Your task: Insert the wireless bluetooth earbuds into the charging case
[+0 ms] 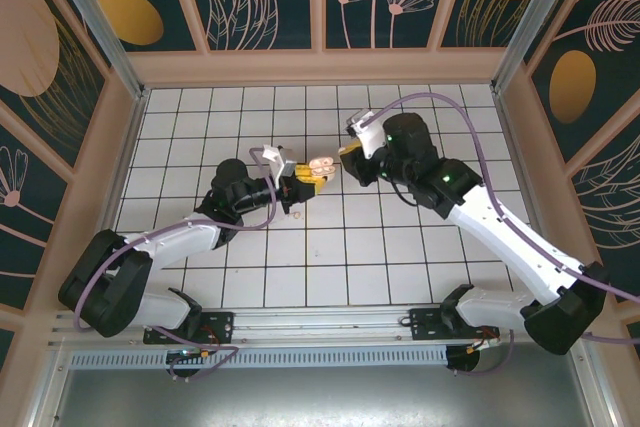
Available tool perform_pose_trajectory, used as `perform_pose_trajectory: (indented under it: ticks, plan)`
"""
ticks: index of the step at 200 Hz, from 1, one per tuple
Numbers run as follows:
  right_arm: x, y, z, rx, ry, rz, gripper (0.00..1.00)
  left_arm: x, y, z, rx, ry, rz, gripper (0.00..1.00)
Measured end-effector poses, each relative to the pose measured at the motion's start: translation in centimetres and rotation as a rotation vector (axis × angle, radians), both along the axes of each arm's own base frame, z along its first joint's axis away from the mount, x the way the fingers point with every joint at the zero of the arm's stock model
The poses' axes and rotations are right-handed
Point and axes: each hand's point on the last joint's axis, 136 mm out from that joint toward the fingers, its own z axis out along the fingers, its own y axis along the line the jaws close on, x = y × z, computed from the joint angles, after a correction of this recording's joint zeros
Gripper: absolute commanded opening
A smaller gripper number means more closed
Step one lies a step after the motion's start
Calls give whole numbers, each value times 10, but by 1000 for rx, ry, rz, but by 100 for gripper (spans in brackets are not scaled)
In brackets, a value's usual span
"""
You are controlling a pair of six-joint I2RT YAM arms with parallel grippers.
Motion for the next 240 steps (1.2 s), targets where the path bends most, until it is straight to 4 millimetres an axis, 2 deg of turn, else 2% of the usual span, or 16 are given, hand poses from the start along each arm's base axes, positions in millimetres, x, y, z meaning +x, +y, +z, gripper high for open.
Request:
perform_pose_trajectory:
  ticks: [24, 59, 95, 121, 150, 240]
  plan:
    - [5, -13, -15, 32, 75, -24, 18, 1, 2, -14, 43, 14, 18, 19]
    - [2, -25, -52, 43, 208, -45, 18, 0, 7, -26, 92, 16, 37, 19]
    - [1, -30, -93, 29, 352, -81, 17, -3, 11, -26, 118, -6, 44, 19]
    - [-4, -33, -128, 1, 467, -115, 17, -5, 14, -27, 133, -17, 53, 19]
    - [-12, -38, -158, -25, 569, -158, 17, -7, 16, -28, 147, -20, 55, 19]
    - [-24, -51, -211, -114, 741, -273, 17, -9, 19, -31, 158, -9, 64, 19]
